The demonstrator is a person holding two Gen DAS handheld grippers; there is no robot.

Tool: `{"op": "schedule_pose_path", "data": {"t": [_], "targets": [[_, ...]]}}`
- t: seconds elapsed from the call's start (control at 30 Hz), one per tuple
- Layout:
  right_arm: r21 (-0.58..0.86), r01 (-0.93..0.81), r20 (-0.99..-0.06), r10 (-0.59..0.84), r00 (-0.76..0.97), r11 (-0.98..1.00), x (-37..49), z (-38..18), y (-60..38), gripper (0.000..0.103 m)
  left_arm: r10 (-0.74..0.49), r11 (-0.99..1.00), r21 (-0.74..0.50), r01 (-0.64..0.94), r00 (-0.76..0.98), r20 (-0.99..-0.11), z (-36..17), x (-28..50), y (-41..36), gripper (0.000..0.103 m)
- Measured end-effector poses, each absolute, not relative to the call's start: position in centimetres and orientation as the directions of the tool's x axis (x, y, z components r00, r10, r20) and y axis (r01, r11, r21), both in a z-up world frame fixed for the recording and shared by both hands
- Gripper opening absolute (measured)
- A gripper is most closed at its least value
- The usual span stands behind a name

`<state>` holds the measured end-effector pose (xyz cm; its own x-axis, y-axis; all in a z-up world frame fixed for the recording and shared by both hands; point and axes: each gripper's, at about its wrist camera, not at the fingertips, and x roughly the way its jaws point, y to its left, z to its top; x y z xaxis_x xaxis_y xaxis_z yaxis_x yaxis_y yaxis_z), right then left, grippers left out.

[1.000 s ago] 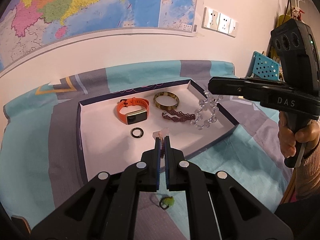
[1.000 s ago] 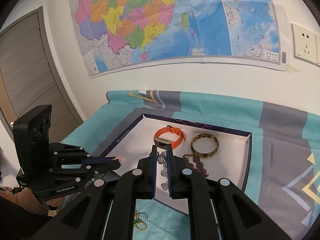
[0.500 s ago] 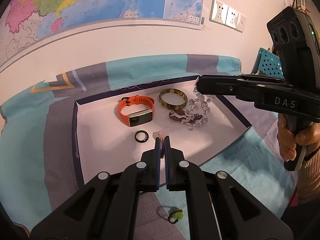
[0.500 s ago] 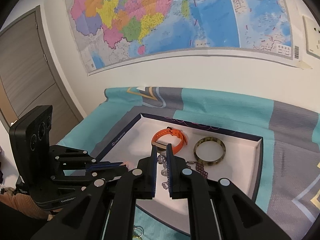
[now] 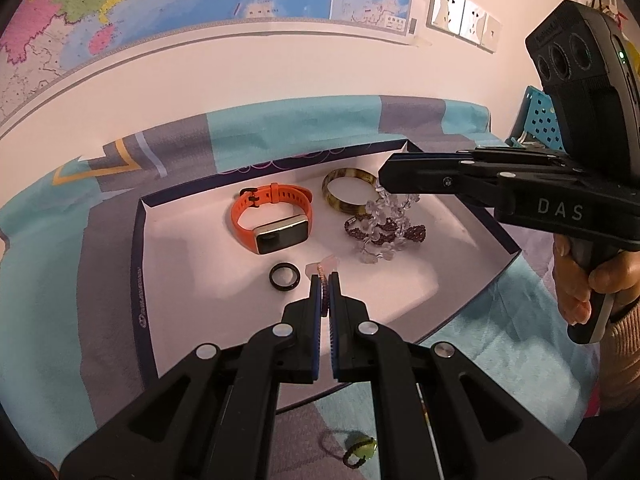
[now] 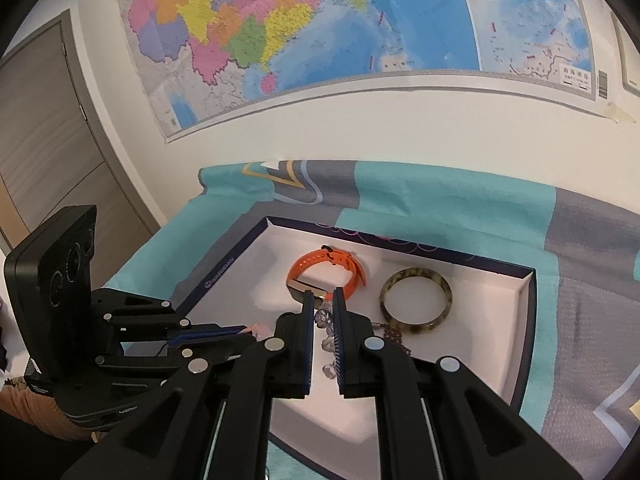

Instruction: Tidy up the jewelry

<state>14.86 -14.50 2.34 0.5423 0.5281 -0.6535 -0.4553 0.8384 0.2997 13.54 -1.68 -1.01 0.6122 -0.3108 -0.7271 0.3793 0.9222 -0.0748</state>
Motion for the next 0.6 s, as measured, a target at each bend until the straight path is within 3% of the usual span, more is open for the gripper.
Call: {"op": "schedule_pose_path", "data": {"t": [0.6], "targets": [[0.305,-0.398,-0.684,0.489,0.541,0.865,16.2,0.4,-16.1,0.008,-0.295,0.926,-0.082,0.369,0.571,-0.766,-2.8,14.9,-2.2,0.004]]}}
